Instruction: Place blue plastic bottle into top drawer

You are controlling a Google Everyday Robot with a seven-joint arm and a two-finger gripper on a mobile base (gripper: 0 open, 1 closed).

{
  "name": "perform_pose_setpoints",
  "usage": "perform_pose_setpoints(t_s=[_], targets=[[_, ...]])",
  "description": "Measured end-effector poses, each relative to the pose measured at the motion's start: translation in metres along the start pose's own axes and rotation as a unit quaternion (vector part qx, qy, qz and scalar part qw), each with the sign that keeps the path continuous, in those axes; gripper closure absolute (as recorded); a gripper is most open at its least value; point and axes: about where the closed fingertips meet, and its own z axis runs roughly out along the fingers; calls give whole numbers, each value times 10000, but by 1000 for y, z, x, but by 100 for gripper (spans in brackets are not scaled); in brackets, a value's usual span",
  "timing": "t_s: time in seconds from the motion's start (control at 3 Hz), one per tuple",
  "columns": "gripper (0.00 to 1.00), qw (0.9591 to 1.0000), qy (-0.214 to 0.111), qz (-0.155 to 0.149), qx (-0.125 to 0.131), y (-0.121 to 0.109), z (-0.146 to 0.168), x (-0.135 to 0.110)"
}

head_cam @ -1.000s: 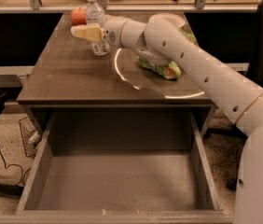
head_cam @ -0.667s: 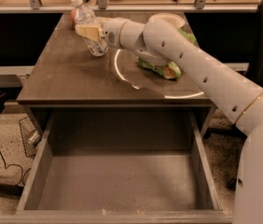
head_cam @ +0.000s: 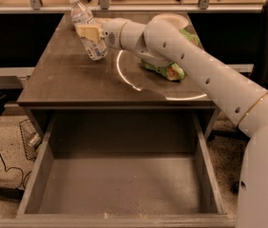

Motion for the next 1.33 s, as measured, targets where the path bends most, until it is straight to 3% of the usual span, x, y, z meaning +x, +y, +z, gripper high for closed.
perform_pose_setpoints(t_s=[0.67, 1.0, 1.33], targets=[[100, 10000, -55, 27, 18, -5, 1, -8], [100, 9990, -290, 182, 301, -6, -24, -27], [100, 9945, -553, 417, 786, 0, -65, -35]])
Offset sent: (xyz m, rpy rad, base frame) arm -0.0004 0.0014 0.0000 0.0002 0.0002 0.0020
